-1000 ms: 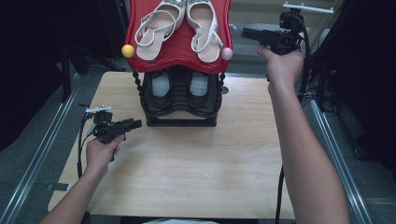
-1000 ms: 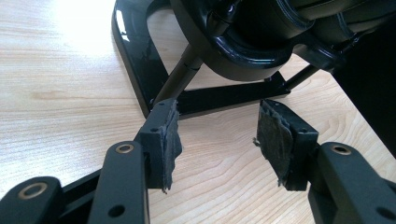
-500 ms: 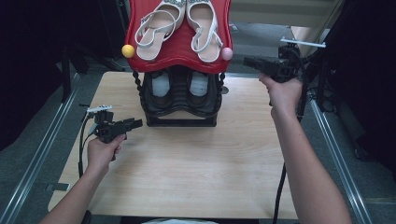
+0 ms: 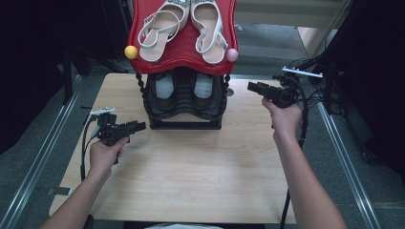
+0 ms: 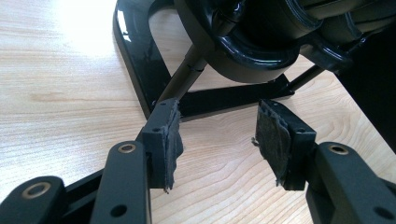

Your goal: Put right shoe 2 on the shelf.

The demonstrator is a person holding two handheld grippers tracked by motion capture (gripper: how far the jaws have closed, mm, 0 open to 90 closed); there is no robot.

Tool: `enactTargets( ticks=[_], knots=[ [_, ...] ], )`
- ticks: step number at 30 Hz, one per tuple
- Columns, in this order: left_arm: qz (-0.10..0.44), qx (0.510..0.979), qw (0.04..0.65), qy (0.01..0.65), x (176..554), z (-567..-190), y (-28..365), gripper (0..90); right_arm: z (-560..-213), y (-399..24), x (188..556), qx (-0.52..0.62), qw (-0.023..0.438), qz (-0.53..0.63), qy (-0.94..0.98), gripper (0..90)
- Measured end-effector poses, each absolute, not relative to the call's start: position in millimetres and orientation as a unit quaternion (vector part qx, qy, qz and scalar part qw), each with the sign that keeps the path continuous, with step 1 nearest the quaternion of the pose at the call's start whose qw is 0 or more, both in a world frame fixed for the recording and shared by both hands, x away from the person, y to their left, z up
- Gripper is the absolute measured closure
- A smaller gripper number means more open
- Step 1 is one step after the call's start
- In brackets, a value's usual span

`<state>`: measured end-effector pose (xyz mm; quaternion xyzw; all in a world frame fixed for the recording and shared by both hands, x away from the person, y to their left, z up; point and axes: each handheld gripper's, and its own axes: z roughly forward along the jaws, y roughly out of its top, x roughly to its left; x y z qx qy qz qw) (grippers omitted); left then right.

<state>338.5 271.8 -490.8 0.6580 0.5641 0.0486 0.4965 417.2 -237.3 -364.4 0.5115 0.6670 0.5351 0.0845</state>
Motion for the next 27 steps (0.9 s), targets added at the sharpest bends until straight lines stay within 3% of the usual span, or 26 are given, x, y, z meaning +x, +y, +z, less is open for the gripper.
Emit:
enactTargets(
  ticks=[27],
  knots=[
    [0.046, 0.665, 0.491, 0.561, 339, -492, 270, 48.8, -466, -240, 360, 0.512, 0.049, 0.520, 0.682, 52.6]
  ],
)
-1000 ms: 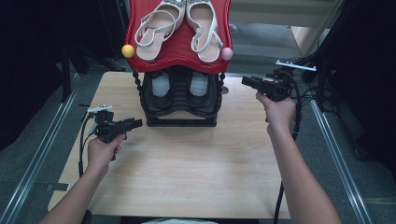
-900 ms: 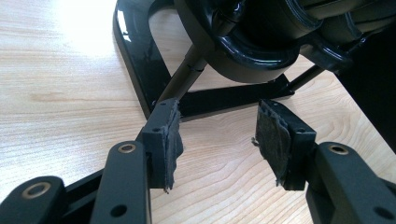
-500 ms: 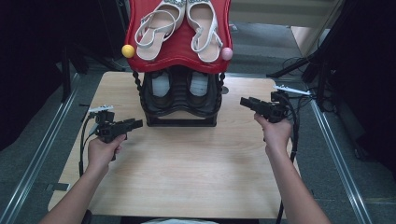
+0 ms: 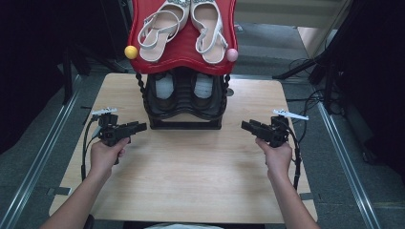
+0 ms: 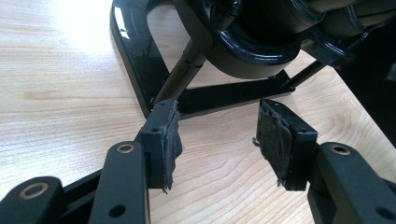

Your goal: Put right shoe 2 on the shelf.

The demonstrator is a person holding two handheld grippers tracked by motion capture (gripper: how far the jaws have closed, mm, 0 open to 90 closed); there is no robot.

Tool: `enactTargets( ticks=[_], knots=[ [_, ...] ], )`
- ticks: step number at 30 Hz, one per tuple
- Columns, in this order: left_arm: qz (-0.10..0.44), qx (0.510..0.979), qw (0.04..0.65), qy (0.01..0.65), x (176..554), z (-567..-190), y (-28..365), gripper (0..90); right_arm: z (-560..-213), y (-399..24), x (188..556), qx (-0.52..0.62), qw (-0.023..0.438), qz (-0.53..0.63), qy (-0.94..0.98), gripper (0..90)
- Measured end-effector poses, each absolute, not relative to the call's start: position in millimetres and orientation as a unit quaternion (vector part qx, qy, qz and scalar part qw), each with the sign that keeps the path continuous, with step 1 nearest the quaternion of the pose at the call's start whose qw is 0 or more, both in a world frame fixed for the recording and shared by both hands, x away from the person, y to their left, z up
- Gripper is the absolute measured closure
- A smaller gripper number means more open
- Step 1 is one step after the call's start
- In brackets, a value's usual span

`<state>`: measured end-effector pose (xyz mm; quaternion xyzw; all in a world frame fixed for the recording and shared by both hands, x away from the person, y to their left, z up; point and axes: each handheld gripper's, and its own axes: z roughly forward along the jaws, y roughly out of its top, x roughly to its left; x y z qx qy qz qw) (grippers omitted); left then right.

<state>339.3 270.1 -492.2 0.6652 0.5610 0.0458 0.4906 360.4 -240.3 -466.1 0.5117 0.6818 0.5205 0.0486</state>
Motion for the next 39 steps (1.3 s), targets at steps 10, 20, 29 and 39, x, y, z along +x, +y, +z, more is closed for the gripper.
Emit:
enactTargets(
  ticks=[10, 20, 29, 39],
  knots=[
    [0.044, 0.661, 0.497, 0.560, 339, -492, 269, 47.9, -487, -237, 351, 0.509, 0.038, 0.517, 0.687, 52.1],
    [0.048, 0.681, 0.487, 0.544, 340, -490, 264, 45.6, -497, -222, 342, 0.493, 0.022, 0.508, 0.706, 50.7],
    [0.044, 0.688, 0.480, 0.542, 341, -492, 262, 44.9, -498, -218, 343, 0.486, 0.026, 0.506, 0.712, 49.7],
    [0.042, 0.696, 0.474, 0.538, 342, -492, 259, 44.3, -496, -222, 343, 0.486, 0.031, 0.511, 0.708, 48.6]
  ],
)
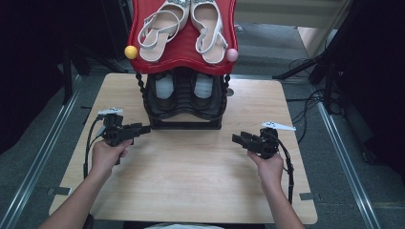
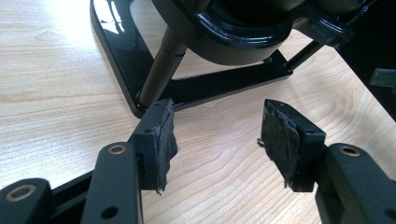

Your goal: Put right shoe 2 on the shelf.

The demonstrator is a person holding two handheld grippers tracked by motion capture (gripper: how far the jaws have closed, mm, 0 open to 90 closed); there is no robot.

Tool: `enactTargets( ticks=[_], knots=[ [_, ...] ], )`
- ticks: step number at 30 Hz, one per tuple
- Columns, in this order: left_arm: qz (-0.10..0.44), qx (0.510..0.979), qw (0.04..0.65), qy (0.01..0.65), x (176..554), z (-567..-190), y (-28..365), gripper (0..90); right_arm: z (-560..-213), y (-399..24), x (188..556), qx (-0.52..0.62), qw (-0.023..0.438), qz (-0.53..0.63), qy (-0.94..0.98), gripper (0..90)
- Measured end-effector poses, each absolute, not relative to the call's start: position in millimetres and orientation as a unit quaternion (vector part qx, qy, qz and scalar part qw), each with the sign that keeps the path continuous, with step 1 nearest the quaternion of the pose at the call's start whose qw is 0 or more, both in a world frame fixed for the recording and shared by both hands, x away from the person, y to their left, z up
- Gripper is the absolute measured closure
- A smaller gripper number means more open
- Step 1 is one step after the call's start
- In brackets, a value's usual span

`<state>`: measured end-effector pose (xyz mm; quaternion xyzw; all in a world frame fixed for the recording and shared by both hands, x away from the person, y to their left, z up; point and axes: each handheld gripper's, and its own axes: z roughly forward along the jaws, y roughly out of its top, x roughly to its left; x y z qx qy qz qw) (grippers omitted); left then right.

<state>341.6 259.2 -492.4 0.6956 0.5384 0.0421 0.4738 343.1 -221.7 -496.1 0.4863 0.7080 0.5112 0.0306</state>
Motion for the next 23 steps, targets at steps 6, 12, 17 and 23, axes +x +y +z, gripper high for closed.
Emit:
enactTargets(
  ticks=[6, 12, 17, 23],
  knots=[
    [0.040, 0.698, 0.472, 0.537, 342, -493, 258, 43.6, -496, -222, 343, 0.486, 0.032, 0.510, 0.709, 48.1],
    [0.037, 0.708, 0.462, 0.533, 343, -495, 254, 40.8, -496, -222, 344, 0.485, 0.034, 0.506, 0.713, 47.0],
    [0.046, 0.716, 0.449, 0.532, 343, -496, 248, 37.4, -497, -221, 344, 0.480, 0.035, 0.503, 0.718, 44.9],
    [0.047, 0.718, 0.446, 0.532, 343, -498, 241, 30.9, -499, -219, 345, 0.469, 0.063, 0.490, 0.732, 34.4]
  ],
)
